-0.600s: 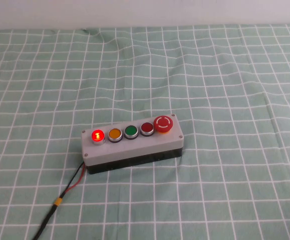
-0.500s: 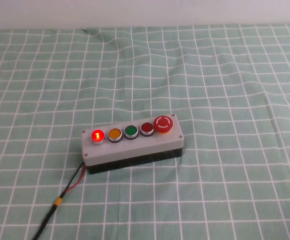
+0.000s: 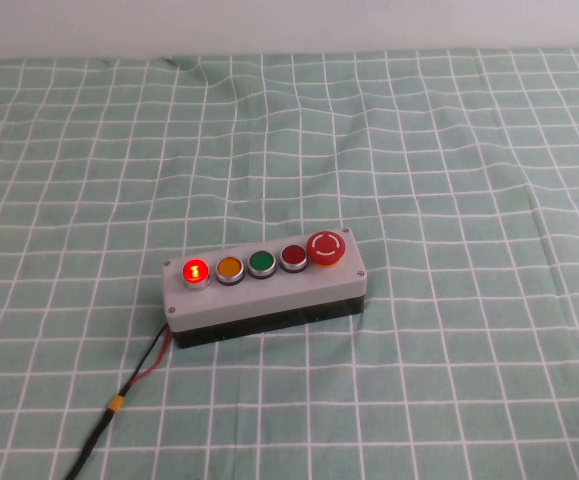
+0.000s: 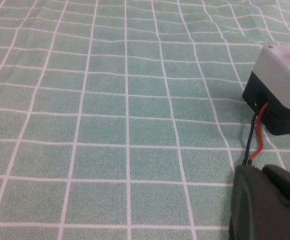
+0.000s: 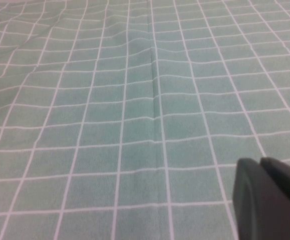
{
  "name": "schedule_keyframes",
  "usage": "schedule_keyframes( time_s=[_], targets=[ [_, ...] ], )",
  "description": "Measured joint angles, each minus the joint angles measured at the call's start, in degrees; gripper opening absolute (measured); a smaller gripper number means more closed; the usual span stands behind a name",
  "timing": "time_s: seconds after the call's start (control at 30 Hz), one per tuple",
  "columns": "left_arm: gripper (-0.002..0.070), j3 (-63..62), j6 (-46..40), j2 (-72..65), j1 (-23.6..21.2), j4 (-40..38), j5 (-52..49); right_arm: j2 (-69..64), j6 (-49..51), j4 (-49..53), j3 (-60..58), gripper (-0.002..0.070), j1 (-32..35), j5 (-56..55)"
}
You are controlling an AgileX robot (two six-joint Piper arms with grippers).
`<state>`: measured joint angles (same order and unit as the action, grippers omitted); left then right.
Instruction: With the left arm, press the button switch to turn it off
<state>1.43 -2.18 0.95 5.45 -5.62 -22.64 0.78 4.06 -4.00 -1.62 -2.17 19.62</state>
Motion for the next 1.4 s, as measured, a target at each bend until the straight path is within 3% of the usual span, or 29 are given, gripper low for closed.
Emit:
schedule_keyframes(
  time_s=[0.67,1.13,1.4],
  targets=[
    [-0.0002,0.0,0.0,0.0,0.0,0.0,4.59,0.0,0.0,0.0,0.0,-0.0018,0.0,0.0],
    [-0.0002,0.09,0.0,0.0,0.0,-0.11,43.76,0.0,0.0,0.0,0.0,-0.0018,0.0,0.0],
    [-0.0002,0.09,0.0,0.0,0.0,-0.19,48.7,0.0,0.0,0.0,0.0,-0.0018,0.0,0.0]
  ],
)
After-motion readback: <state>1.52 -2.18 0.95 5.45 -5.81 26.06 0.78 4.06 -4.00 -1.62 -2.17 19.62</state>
